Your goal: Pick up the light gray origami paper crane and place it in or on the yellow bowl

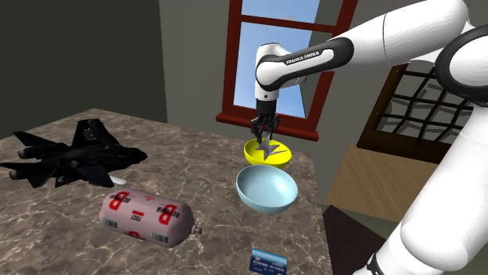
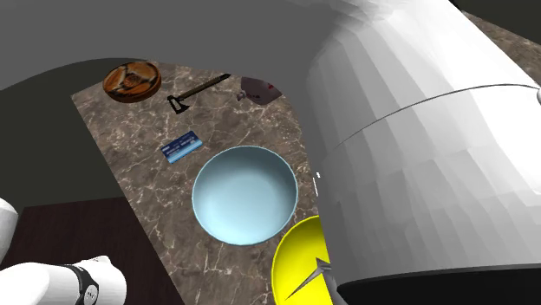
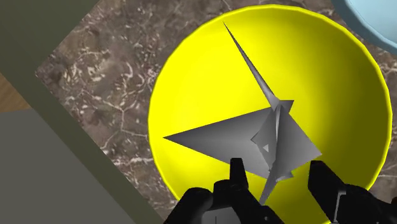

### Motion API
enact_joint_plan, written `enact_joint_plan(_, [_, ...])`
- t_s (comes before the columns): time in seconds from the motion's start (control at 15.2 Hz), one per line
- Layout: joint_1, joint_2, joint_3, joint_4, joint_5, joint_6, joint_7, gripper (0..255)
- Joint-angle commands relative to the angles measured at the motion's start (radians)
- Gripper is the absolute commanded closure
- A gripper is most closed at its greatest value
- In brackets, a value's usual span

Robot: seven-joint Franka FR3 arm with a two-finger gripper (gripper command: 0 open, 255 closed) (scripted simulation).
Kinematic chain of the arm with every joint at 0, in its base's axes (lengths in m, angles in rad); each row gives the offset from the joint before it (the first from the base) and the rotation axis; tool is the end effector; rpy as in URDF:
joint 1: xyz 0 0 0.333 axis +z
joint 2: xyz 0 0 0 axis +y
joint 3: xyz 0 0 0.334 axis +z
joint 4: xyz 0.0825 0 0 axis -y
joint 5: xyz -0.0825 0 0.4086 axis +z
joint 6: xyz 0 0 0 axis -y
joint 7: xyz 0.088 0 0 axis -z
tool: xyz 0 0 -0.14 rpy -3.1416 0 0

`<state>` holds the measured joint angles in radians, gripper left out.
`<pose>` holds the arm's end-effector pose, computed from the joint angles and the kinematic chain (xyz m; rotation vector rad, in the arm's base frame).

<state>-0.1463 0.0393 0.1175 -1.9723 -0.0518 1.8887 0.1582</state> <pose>0.5701 -0.0223 0.4143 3.0739 -0.2582 -0.1845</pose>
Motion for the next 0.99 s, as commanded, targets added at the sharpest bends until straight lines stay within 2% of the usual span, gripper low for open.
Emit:
enact_joint_plan(0.0, [0.0,0.0,0.0,0.0,0.0,0.0,0.0,0])
enact_joint_plan(0.26, [0.0,0.0,0.0,0.0,0.0,0.0,0.0,0])
enact_joint_plan(0.53, [0.003,-0.007,0.002,0.12,0.003,-0.126,-0.002,0])
enact_joint_plan(0.92, [0.003,-0.007,0.002,0.12,0.003,-0.126,-0.002,0])
